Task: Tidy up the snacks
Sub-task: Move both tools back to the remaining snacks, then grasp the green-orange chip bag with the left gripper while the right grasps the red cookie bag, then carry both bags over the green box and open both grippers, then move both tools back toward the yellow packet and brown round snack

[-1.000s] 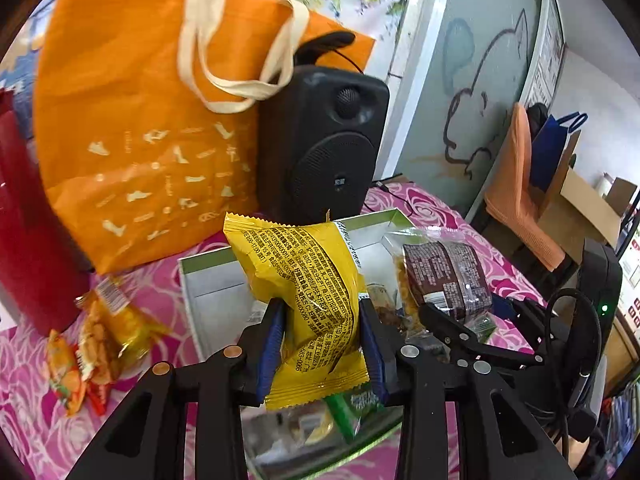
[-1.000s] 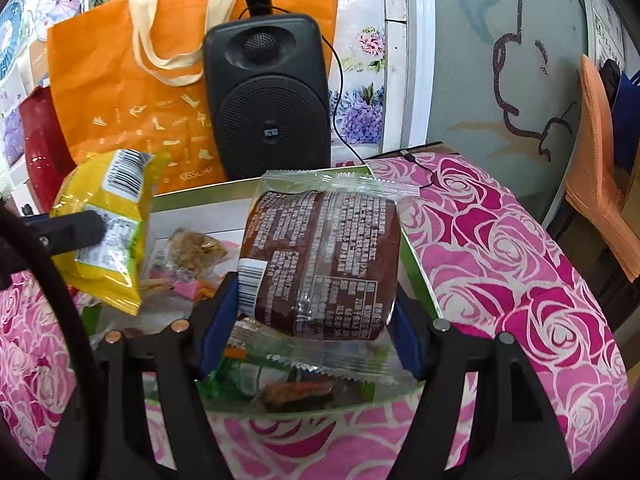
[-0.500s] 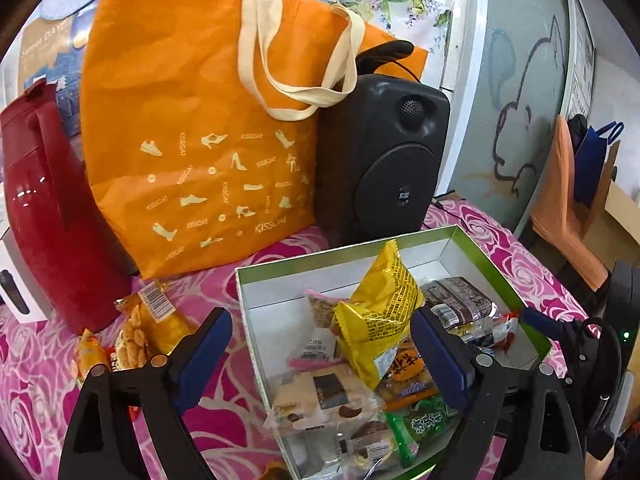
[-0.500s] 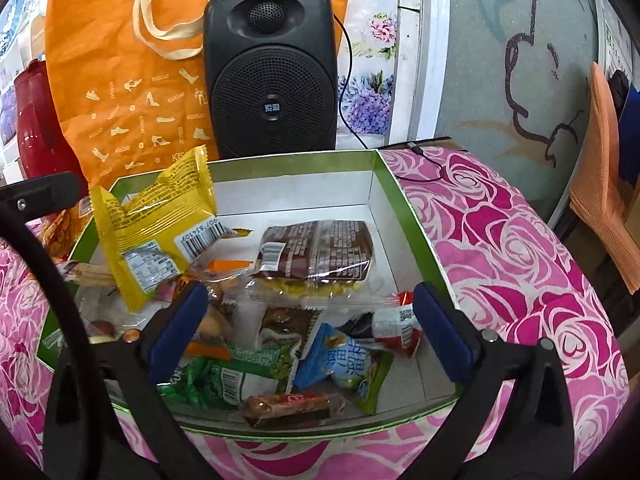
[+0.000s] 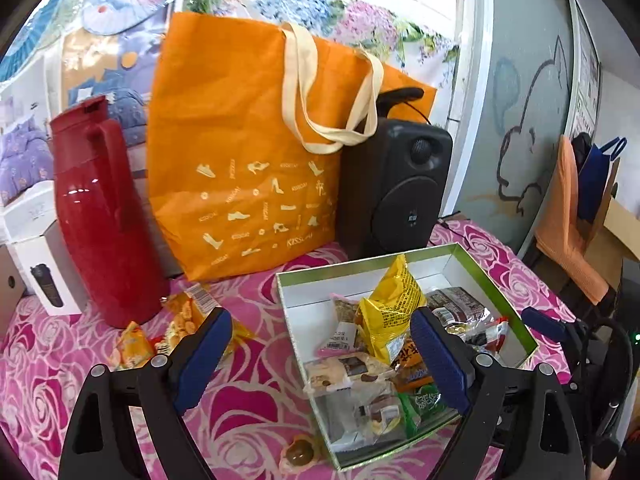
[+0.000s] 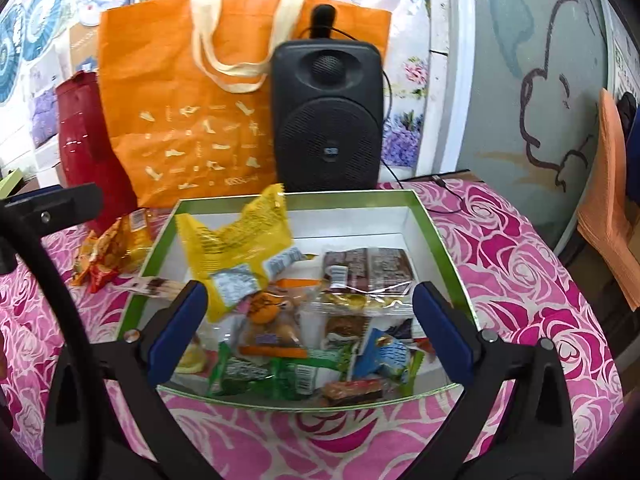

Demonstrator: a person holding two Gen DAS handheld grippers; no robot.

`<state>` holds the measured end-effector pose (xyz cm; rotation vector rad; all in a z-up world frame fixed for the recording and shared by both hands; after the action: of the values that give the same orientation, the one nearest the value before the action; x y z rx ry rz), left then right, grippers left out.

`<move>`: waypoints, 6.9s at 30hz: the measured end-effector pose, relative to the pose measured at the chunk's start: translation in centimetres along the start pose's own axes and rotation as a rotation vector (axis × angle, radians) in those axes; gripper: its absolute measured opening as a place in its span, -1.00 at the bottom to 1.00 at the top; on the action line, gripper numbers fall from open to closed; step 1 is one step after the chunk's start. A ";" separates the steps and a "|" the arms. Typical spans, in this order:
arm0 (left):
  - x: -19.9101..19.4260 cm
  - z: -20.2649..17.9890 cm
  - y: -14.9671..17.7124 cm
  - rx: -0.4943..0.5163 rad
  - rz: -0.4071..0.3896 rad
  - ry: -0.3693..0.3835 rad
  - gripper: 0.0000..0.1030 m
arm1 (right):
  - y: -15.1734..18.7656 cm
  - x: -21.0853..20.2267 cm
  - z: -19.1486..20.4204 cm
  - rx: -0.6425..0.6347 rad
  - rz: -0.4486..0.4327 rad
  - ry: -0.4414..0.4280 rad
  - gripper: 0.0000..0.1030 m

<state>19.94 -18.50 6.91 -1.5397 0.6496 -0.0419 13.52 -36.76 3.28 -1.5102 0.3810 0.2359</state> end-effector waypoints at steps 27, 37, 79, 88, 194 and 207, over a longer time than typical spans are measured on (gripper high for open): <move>-3.0 21.0 7.5 -0.277 0.129 -0.211 0.53 | 4.8 -0.9 18.0 -0.085 0.221 -0.466 0.24; 5.7 21.2 8.5 -0.329 0.230 -0.170 0.53 | 3.8 1.2 18.7 -0.095 0.200 -0.413 0.21; -1.2 18.6 9.1 -0.144 0.243 -0.070 -0.71 | 2.1 2.9 19.1 -0.100 0.175 -0.343 -0.27; -5.3 12.8 3.3 -0.107 0.106 0.061 -0.72 | -0.9 -2.1 14.5 -0.028 0.035 -0.291 -0.28; 2.9 4.1 12.8 -0.024 0.362 0.295 -0.95 | 9.2 -3.0 9.4 0.034 0.312 -0.204 0.44; -3.5 7.6 15.1 -0.018 0.365 0.249 -0.72 | 10.4 -1.1 12.1 0.037 0.347 -0.291 0.26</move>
<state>14.60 -9.13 -6.62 -1.4243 1.1234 0.0495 9.77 -24.03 -5.66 -1.3424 0.4088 0.7102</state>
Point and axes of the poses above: each gripper's, at about its wrist camera, not at the fingertips, and x roughly the way its jaws point, z to its left, y to its underside, the point moved 1 cm from there along x, roughly the way its jaws point, and after that the axes turned 13 degrees about -z, right-handed, at the moved point
